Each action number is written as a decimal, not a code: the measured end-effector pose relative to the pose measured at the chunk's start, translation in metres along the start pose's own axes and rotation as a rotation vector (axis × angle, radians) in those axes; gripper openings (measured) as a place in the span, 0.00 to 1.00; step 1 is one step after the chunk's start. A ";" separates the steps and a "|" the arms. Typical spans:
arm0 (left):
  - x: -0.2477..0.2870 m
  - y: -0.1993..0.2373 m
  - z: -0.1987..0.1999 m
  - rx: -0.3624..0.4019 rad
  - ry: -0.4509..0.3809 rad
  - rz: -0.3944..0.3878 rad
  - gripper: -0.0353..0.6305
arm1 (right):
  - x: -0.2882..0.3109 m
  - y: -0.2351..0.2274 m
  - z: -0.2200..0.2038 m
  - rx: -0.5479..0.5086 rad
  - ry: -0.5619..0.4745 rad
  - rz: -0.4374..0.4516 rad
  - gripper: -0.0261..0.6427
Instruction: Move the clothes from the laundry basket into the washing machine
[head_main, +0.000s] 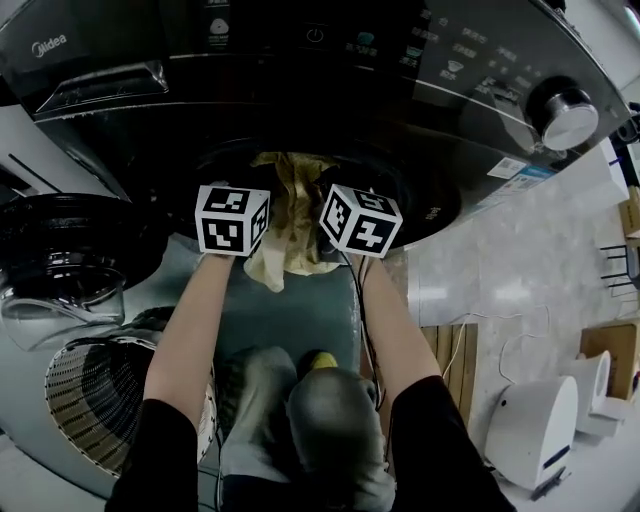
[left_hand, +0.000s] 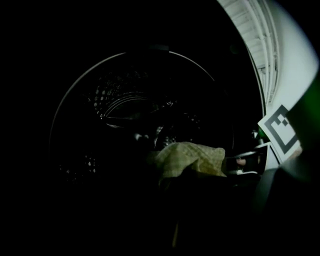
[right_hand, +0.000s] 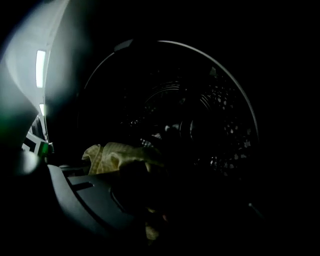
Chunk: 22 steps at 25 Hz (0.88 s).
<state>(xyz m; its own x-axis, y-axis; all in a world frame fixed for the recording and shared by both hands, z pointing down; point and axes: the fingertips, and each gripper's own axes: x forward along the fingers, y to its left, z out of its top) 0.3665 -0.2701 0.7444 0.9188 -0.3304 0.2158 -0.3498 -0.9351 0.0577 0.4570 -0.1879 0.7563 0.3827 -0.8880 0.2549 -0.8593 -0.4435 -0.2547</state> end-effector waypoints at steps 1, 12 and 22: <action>0.005 0.003 0.001 -0.008 0.001 0.002 0.16 | 0.005 -0.001 0.001 0.008 -0.003 -0.002 0.12; 0.039 0.038 -0.011 -0.056 0.102 0.085 0.17 | 0.049 0.002 0.002 -0.051 0.074 -0.019 0.12; 0.039 0.038 -0.025 -0.018 0.170 0.083 0.39 | 0.047 -0.007 -0.023 -0.037 0.139 -0.041 0.27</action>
<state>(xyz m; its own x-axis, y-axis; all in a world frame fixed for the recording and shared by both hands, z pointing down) 0.3844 -0.3157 0.7798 0.8429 -0.3788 0.3821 -0.4282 -0.9023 0.0501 0.4736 -0.2233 0.7913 0.3695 -0.8426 0.3919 -0.8567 -0.4722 -0.2077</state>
